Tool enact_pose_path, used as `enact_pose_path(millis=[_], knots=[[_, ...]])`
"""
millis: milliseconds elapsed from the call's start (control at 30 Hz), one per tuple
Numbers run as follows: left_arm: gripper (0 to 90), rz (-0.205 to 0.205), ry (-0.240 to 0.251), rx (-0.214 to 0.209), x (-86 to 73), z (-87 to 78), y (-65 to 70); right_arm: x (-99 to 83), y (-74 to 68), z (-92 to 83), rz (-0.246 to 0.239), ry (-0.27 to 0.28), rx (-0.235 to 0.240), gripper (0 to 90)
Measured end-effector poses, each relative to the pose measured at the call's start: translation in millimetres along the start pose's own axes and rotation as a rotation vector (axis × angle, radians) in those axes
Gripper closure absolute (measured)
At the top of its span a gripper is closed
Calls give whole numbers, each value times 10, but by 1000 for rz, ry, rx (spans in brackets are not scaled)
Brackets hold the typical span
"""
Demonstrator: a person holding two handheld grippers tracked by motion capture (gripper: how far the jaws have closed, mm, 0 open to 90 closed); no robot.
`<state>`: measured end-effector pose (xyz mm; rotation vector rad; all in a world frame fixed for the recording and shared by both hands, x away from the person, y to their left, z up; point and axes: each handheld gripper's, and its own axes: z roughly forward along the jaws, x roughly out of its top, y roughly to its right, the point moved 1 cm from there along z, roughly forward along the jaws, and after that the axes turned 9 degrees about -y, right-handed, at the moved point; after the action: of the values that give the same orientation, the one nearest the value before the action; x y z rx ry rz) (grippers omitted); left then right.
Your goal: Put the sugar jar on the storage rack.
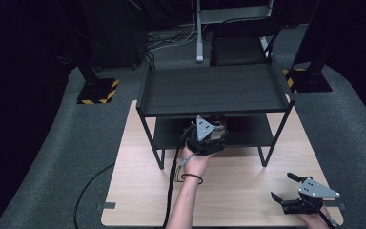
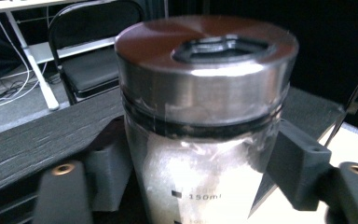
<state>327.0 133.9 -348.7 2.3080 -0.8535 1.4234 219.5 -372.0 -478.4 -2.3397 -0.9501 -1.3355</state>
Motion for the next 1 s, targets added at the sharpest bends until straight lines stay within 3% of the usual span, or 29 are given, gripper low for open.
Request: enact_pose_path(millis=[67, 200, 400, 700, 1000], knots=[[192, -2, -24, -5, -4, -25, -17, 2, -1, 1, -1, -2, -1, 20], [167, -23, -3, -18, -115, -113, -59, 4, -3, 3, -2, -3, 0, 20], [160, 9, -3, -42, -349, -328, -125, 4, -8, 5, -1, -5, 0, 20], [161, 26, -12, -54, -845, -673, -233, 5, -15, 8, 1, -10, -2, 21], [159, -13, -55, -47, -1420, -961, -271, 5, -15, 9, 5, -17, -5, 21]])
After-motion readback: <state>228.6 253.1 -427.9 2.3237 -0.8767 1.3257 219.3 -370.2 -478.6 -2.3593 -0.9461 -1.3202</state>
